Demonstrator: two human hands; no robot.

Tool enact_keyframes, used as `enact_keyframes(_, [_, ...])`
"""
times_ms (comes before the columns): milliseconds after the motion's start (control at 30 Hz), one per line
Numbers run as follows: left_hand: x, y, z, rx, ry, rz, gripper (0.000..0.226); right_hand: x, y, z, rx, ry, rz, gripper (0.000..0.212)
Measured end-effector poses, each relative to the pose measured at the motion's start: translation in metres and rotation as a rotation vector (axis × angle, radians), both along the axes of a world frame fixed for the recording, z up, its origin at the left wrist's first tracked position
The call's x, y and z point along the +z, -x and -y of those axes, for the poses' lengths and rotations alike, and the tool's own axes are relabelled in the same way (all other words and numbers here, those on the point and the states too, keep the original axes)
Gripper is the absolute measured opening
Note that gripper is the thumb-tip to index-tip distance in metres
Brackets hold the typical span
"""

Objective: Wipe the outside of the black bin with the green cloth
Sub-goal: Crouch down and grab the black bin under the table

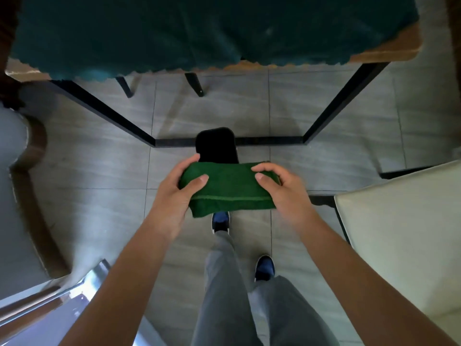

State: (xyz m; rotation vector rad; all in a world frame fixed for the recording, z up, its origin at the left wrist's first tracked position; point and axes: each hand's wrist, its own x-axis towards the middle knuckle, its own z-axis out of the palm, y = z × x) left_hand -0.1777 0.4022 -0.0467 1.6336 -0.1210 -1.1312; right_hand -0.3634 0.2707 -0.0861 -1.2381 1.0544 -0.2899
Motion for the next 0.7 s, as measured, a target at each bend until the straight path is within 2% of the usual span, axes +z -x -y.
enact_keyframes(133, [-0.064, -0.003, 0.007, -0.073, -0.042, 0.063, 0.045, -0.058, 0.002, 0.010, 0.034, 0.079, -0.062, 0.014])
enact_keyframes(333, [-0.163, -0.028, 0.022, -0.259, -0.058, 0.223, 0.052, -0.170, -0.015, 0.019, 0.047, 0.139, -0.111, 0.024])
enact_keyframes(700, [-0.357, -0.061, 0.089, -0.527, 0.007, 0.477, 0.053, -0.393, -0.049, 0.057, -0.039, 0.232, -0.063, 0.017])
